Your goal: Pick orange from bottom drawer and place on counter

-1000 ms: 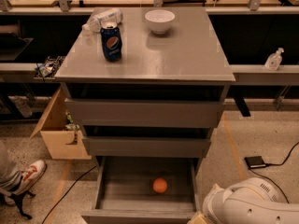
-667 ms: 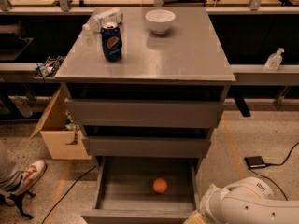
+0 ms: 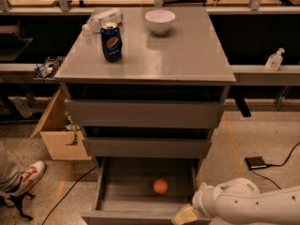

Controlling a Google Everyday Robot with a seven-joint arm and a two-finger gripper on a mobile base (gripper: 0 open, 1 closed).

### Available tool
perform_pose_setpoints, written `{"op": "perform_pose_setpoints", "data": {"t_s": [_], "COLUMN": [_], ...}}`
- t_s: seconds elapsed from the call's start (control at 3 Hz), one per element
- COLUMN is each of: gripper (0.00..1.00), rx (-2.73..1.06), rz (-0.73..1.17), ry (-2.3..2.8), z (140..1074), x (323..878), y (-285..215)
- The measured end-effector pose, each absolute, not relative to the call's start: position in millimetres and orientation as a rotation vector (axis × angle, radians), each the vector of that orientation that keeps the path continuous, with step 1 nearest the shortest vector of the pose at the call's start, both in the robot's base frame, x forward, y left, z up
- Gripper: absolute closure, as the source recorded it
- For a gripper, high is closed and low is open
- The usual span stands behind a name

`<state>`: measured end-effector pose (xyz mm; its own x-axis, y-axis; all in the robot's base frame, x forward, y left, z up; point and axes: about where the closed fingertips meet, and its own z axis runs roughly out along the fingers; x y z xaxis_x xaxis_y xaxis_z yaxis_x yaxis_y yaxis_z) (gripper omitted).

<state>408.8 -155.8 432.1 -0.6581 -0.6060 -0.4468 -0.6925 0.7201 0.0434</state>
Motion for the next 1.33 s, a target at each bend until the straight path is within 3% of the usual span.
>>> {"op": "perform_pose_setpoints", "data": {"t_s": [0.67, 1.33], "gripper": [0.00, 0.00], "rx": [-0.798, -0.783], "rz": [0.392, 0.410], "ry": [2.421, 2.404], "z": [385.6, 377.3], "x": [464.0, 472.8], "y": [-137.9, -132.1]}}
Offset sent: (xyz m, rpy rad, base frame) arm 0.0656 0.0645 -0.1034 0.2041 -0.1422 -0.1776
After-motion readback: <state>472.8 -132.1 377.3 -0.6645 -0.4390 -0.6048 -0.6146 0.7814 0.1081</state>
